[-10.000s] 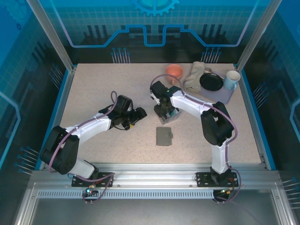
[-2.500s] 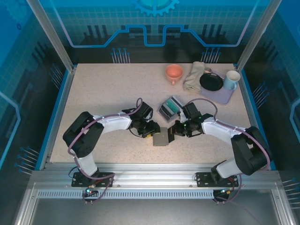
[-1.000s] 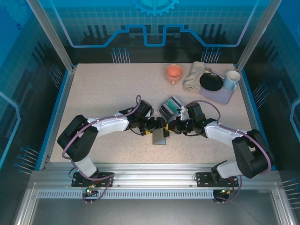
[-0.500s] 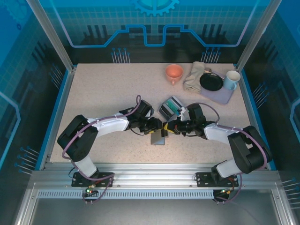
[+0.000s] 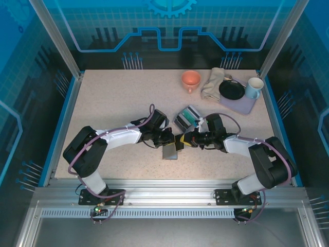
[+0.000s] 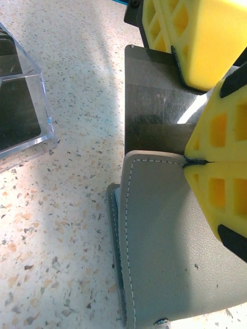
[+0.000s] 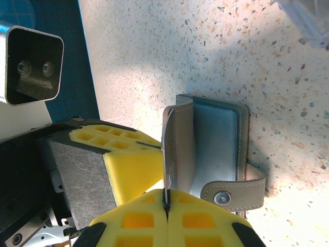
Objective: Put the credit cards into the card holder
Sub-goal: Open the card holder at the bottom-center of the table.
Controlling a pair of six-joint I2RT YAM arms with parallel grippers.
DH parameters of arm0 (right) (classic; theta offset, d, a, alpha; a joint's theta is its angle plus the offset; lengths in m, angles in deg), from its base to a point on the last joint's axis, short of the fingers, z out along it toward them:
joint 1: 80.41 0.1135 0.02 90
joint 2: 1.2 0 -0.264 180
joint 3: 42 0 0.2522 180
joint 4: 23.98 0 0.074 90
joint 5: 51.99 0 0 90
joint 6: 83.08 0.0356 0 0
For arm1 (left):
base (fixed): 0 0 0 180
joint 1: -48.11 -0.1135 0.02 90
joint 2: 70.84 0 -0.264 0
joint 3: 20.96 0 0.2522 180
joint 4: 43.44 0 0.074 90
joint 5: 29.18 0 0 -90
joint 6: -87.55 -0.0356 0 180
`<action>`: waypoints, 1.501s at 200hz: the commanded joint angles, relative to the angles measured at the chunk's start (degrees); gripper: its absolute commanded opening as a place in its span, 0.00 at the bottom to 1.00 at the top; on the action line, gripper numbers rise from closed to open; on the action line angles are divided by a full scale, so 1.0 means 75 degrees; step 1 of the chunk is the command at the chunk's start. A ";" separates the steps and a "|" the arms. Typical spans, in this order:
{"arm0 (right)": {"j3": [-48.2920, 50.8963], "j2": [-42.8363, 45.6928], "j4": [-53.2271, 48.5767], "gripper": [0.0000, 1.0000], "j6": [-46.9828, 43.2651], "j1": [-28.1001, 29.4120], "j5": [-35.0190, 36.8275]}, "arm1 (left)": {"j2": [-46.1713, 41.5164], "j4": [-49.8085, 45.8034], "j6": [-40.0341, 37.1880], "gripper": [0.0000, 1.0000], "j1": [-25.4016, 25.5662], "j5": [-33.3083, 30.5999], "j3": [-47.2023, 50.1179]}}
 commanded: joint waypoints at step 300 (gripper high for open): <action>-0.2370 -0.0706 -0.4188 0.01 -0.2170 0.1420 0.2589 | -0.0919 -0.1692 -0.2017 0.33 -0.1356 0.0564 0.0944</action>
